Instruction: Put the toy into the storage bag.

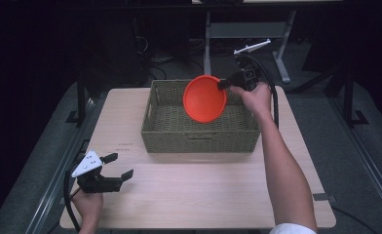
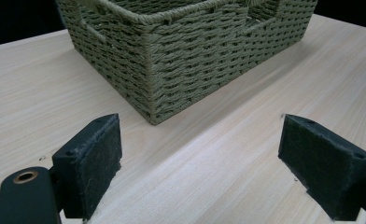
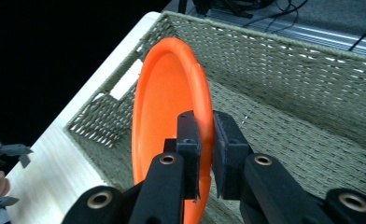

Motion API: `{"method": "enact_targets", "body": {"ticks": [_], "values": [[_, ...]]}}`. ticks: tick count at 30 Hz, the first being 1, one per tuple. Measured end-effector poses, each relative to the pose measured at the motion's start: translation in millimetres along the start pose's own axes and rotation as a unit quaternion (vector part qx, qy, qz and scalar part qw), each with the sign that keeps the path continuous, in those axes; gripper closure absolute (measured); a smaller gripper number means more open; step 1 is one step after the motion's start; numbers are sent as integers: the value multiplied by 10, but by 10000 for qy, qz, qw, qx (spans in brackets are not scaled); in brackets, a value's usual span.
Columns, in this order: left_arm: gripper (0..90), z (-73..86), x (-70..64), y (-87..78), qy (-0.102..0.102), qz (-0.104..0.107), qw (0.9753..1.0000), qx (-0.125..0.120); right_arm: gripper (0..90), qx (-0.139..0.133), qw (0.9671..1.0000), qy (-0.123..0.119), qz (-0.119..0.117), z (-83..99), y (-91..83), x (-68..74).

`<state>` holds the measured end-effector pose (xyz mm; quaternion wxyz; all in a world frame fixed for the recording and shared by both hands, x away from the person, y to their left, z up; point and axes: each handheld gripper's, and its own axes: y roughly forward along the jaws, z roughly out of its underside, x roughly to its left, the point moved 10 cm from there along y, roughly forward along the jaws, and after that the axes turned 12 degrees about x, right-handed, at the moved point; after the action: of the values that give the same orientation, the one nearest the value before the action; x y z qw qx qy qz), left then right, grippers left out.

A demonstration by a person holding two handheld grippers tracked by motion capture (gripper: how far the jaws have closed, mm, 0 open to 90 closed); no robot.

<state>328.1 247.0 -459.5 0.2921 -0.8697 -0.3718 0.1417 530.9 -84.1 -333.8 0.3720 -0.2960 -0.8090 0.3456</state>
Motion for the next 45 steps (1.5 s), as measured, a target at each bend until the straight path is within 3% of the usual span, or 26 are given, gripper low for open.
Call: {"method": "enact_targets", "body": {"ticks": [14,23,34,45], "values": [[127,2,7,4,-14,-4,10000,10,819,202,9995,154,179,-2,270,-170],[126,-10,2,24,-43,10,10000,2,818,372,9984,369,212,97,421,-327],[126,-1,13,8,-41,-24,10000,14,818,435,9978,448,233,143,505,-388],[126,2,14,3,-29,-27,10000,4,818,735,9954,497,353,262,689,-485]]}}
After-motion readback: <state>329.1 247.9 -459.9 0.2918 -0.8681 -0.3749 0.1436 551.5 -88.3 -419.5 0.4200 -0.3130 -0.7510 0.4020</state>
